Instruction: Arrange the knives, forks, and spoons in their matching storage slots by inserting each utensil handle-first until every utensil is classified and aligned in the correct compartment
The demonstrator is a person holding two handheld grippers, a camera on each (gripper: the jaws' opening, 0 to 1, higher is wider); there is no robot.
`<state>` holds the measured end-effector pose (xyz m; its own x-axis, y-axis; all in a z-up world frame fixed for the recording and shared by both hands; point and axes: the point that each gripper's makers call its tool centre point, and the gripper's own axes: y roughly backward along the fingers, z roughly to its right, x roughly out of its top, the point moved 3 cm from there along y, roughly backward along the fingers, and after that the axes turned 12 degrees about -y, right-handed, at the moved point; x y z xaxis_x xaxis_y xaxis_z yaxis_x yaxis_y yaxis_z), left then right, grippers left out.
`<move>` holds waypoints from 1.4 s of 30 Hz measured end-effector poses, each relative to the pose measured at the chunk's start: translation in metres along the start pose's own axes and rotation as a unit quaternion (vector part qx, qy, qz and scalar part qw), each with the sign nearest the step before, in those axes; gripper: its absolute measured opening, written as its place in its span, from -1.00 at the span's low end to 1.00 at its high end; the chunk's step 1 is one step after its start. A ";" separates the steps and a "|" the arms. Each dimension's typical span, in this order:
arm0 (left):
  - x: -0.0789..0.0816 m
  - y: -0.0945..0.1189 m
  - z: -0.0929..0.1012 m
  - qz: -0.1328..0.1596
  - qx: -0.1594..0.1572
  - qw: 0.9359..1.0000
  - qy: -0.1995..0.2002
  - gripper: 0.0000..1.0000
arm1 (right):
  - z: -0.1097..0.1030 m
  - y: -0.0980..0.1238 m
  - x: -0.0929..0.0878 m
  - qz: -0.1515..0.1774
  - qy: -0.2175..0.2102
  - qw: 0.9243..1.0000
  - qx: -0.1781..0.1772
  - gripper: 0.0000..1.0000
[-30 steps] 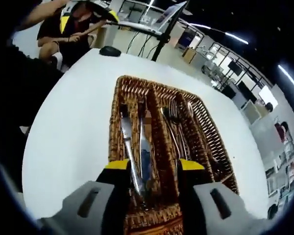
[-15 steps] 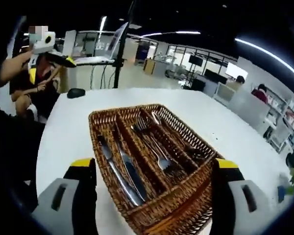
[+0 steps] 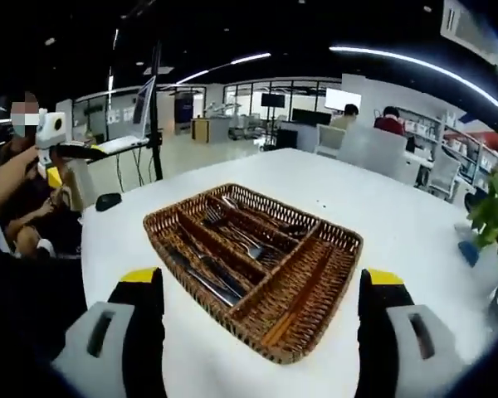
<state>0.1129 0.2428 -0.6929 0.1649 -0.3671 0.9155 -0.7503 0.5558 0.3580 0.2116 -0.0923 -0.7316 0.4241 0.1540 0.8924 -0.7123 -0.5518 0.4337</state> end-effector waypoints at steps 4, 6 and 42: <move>-0.004 -0.006 0.005 -0.011 -0.008 1.000 0.002 1.00 | -0.003 0.020 -0.009 -0.003 0.005 1.000 -0.012 0.99; -0.004 -0.008 0.007 -0.015 -0.010 1.000 0.000 1.00 | -0.003 0.029 -0.011 -0.006 0.012 1.000 -0.021 0.99; 0.011 -0.012 0.000 -0.016 -0.017 1.000 -0.019 1.00 | -0.011 0.091 -0.018 0.014 -0.011 0.997 -0.070 0.99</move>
<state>0.1243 0.2321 -0.6875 0.1627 -0.4126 0.8962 -0.7225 0.5688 0.3930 0.1329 -0.1357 -0.7065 0.4144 0.1223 0.9018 -0.7942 -0.4353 0.4240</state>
